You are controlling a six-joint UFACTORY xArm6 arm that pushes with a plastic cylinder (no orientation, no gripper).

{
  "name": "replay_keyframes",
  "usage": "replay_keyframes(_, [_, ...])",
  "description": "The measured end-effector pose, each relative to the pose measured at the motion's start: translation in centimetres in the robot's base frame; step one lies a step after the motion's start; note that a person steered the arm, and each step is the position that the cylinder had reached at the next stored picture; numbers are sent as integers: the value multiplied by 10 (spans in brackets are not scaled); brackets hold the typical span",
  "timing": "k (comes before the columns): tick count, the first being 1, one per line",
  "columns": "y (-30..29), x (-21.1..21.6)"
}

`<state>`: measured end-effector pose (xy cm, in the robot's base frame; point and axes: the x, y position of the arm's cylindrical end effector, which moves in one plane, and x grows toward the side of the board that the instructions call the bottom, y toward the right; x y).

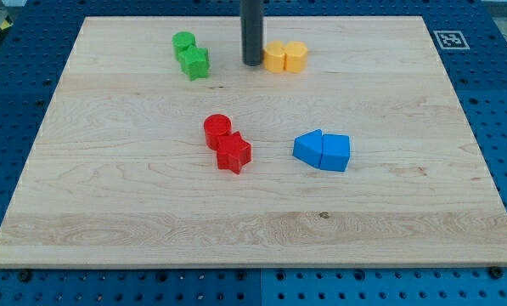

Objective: Slightly push the yellow heart to top of the board

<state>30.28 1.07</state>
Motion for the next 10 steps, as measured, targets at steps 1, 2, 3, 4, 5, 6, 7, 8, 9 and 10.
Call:
replay_keyframes(1, [50, 0])
replay_keyframes(2, [99, 0])
replay_keyframes(3, [119, 1])
replay_keyframes(4, [107, 21])
replay_keyframes(5, [111, 52])
replay_keyframes(6, [137, 45])
replay_keyframes(7, [145, 17])
replay_keyframes(8, [145, -12])
replay_keyframes(9, [145, -16])
replay_keyframes(10, [146, 8])
